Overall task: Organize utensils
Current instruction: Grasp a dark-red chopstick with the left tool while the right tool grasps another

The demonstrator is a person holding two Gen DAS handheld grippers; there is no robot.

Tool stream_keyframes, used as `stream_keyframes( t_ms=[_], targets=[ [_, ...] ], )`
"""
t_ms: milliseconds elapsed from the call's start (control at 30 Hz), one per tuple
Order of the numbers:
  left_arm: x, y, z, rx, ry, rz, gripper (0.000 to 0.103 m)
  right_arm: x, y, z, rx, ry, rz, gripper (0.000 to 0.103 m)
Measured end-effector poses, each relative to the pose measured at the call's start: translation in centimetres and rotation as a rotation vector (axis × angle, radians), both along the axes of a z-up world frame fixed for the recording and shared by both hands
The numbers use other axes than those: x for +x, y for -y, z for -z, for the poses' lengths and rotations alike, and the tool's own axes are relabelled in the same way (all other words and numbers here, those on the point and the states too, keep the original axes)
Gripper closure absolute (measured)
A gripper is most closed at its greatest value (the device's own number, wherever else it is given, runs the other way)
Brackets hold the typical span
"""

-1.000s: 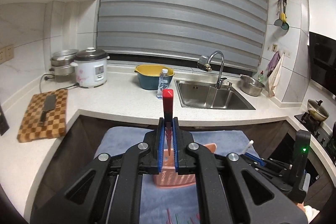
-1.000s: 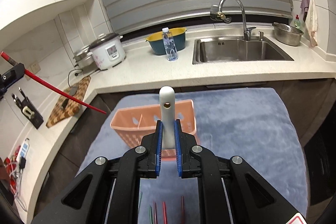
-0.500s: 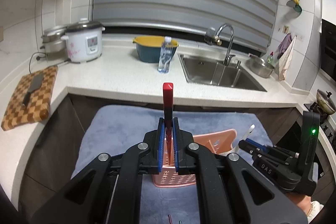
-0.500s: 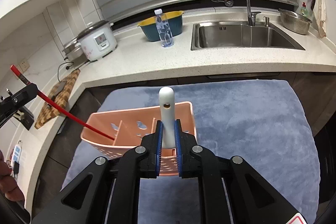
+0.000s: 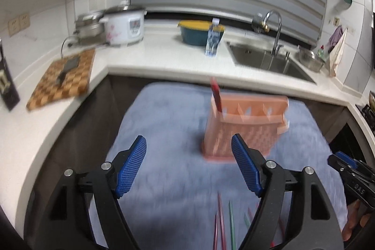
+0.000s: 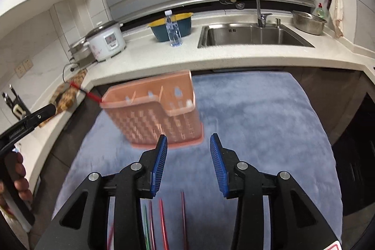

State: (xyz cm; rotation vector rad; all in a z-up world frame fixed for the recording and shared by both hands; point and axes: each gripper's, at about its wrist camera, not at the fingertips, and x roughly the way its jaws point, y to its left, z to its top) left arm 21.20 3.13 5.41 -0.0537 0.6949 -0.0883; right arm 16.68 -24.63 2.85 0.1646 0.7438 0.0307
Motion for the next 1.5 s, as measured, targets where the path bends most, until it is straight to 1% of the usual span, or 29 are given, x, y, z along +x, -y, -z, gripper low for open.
stream_keyframes(
  t_ms=[67,167,267,500,633,833,1067,1300,1367,1500],
  targets=[
    [-2.5,-0.2,1.7,0.008,-0.041,0.0,0.032,-2.7,-0.3,1.1,-0.021,-0.027,0.003,0.065],
    [-5.5,-0.1,3.5,0.027,-0.081,0.012,0.032,-6.0,-1.0,2.6,-0.043,-0.066,-0.002,0.065],
    [-8.1,0.3,5.2,0.037,-0.101,0.015,0.032,-8.4,-1.7,4.0,-0.069,-0.093,-0.008,0.065],
    [-12.4,1.8,8.9,0.05,-0.167,0.041,0.032,-11.4,-2.7,7.5,-0.064,-0.159,-0.02,0.065],
    [-14.3,2.3,10.2,0.07,-0.195,0.059,0.032,-12.8,-3.2,9.0,-0.077,-0.183,-0.027,0.065],
    [-16.2,2.2,11.3,0.084,-0.215,0.05,0.032,-14.1,-3.6,10.4,-0.072,-0.203,-0.035,0.068],
    [-17.7,2.6,12.1,0.104,-0.222,0.058,0.032,-15.0,-4.0,11.7,-0.078,-0.215,-0.036,0.075],
    [-18.2,2.9,13.0,0.116,-0.237,0.07,0.032,-15.1,-3.6,12.4,-0.062,-0.229,-0.019,0.079],
    [-18.1,2.8,13.2,0.113,-0.245,0.07,0.032,-15.0,-3.5,12.6,-0.059,-0.237,-0.021,0.082],
    [-18.2,2.7,13.7,0.111,-0.258,0.077,0.034,-15.0,-3.6,13.1,-0.058,-0.249,-0.025,0.083]
  ],
)
